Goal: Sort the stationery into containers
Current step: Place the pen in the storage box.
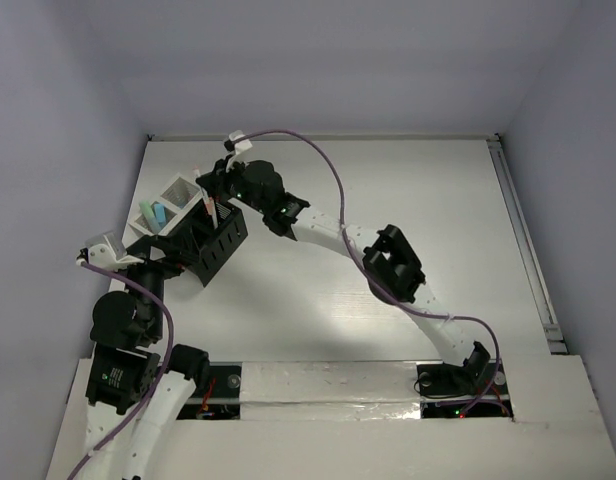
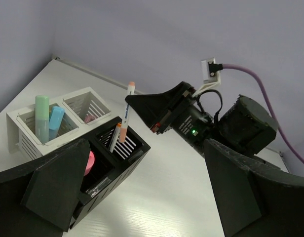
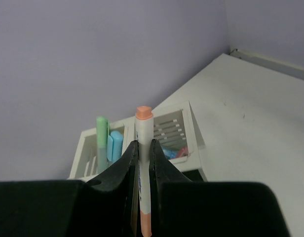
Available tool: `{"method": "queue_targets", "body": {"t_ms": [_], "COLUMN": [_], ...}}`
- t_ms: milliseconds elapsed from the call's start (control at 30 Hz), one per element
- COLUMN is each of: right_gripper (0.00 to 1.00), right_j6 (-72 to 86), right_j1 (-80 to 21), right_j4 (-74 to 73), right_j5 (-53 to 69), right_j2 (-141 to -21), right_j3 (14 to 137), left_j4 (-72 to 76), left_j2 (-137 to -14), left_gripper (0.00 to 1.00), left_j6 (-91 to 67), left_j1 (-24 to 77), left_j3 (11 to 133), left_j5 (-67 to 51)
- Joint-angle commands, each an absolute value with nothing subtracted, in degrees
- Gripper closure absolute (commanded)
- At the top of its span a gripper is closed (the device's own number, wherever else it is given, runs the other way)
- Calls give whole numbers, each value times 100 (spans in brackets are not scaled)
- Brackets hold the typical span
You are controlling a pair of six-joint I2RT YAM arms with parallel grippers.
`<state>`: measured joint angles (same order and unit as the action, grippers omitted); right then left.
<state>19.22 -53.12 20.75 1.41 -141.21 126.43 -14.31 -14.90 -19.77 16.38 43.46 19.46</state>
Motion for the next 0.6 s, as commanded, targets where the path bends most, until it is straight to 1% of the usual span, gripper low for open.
{"method": "queue_targets", "body": {"t_ms": [0, 67, 100, 167, 200, 233, 267, 333, 400, 500, 567], "right_gripper": [100, 99, 97, 76, 63, 40, 35, 32, 32, 32, 31], "right_j6": [1758, 1767, 1758, 1749, 1749, 1714, 1644, 1547, 1485, 1468, 1407], "right_j1": [-5396, -5396, -5396, -5396, -5396, -5396, -5396, -5396, -5396, -5396, -5396], "right_j4": [2188, 2381, 2408, 2539, 2627, 2724, 2786, 2699, 2619, 2794, 2926], "right_j5": [35, 35, 35, 35, 35, 35, 35, 53, 53, -184, -307], "right_j2": [-14160, -14063, -14010, -13949, -13896, -13791, -13764, -13703, -13589, -13071, -12537], "right_j3": [12754, 12430, 12384, 12218, 12138, 12068, 12033, 12137, 12095, 11630, 10963], "left_j4": [-1072, -1072, -1072, -1081, -1081, -1072, -1064, -1063, -1072, -1063, -1063], "left_j2": [-1538, -1573, -1573, -1538, -1529, -1529, -1564, -1591, -1565, -1564, -1573], "left_gripper": [1, 1, 1, 1, 1, 1, 1, 1, 1, 1, 1], "left_j6": [-1890, -1890, -1890, -1890, -1898, -1898, -1890, -1881, -1872, -1872, -1872], "left_j1": [1608, 1608, 1608, 1608, 1608, 1608, 1608, 1608, 1608, 1608, 1608], "left_j3": [4271, 4271, 4271, 4271, 4280, 4272, 4271, 4263, 4271, 4271, 4263], "left_j5": [1837, 1854, 1846, 1828, 1837, 1854, 1854, 1802, 1802, 1837, 1793]}}
